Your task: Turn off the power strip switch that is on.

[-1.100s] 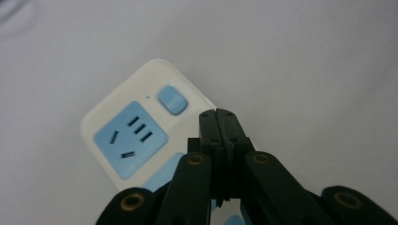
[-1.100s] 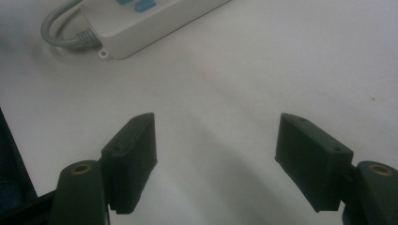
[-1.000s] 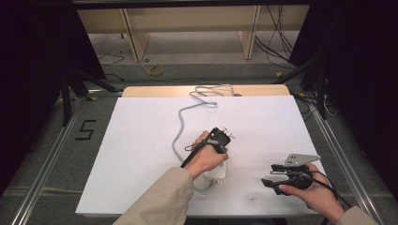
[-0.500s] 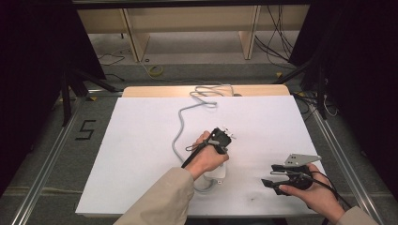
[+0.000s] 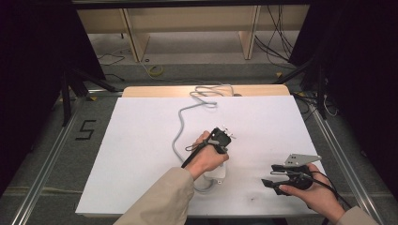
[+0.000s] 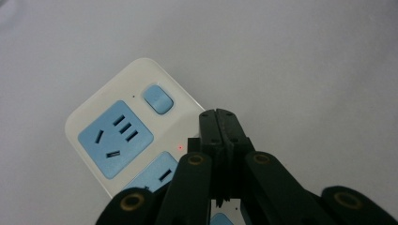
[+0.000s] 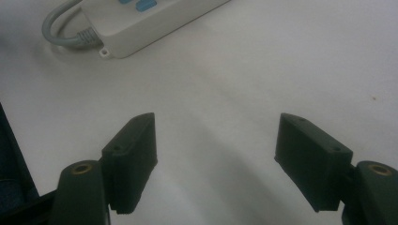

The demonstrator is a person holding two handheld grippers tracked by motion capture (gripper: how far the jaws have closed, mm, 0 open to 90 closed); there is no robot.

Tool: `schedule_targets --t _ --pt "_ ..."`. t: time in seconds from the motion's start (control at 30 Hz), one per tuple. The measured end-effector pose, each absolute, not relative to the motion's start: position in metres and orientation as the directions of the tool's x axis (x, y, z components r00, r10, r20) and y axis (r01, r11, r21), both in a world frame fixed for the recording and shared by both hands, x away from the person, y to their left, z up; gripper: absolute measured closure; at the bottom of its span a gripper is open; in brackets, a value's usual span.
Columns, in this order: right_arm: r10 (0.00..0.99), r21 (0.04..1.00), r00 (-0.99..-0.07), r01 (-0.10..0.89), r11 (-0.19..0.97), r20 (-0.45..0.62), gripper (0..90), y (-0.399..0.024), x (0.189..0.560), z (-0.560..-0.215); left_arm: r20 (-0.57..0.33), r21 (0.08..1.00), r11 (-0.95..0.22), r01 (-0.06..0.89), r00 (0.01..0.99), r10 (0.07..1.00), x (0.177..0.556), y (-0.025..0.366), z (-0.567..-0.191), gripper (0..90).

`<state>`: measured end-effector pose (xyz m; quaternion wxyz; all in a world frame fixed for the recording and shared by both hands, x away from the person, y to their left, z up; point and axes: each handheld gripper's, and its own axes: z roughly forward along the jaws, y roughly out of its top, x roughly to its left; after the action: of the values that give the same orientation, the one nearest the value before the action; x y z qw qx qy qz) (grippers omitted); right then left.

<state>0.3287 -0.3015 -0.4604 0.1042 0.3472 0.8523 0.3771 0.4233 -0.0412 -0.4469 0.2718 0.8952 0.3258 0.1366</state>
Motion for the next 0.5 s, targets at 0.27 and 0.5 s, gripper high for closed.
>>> schedule_targets --t 0.27,0.5 --pt "0.671 0.716 -0.737 0.513 0.474 0.085 29.8 -0.3012 0.3284 -0.4603 0.067 0.575 -0.640 0.510 0.750 0.658 0.4234 -0.0411 -0.4468 90.0" --pt "0.670 0.715 -0.738 0.514 0.473 0.088 29.9 -0.3011 0.3285 -0.4603 0.065 0.575 -0.638 0.512 0.749 0.659 0.4235 -0.0409 -0.4466 90.0"
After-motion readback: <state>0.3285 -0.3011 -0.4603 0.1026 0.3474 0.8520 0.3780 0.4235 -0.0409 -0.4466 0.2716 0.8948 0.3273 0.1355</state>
